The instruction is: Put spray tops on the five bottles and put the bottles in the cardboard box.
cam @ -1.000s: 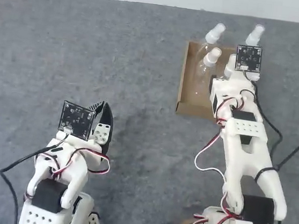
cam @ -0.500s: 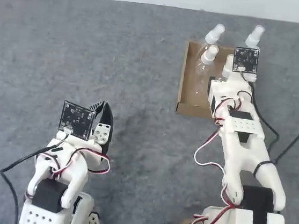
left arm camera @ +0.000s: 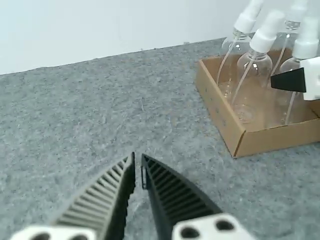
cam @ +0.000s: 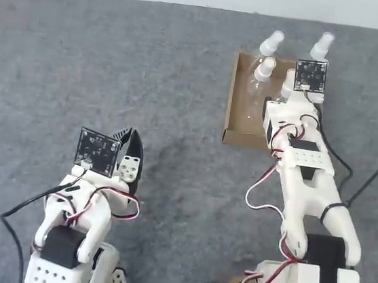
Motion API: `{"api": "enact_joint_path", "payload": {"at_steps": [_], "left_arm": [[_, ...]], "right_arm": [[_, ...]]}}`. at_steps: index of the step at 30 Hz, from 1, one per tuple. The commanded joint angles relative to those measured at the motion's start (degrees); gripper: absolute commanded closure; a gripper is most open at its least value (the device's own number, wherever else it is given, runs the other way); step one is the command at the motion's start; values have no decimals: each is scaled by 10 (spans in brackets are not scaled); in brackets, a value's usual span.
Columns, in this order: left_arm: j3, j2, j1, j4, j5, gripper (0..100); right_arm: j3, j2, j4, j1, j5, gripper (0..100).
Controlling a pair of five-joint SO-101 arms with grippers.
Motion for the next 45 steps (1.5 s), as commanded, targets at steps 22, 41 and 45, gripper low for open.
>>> {"api": "enact_joint_path", "payload": {"at_steps": [22, 41, 45], "left_arm": [[22, -7, -5, -54, -4, 988], [23, -7, -5, -53, -4, 988], [23, -7, -5, -53, -4, 988]], "right_arm": [[-10, -80, 48, -19, -2, 835], [-5, -122, 65, -21, -6, 835], [-9, -97, 56, -22, -7, 832]]}}
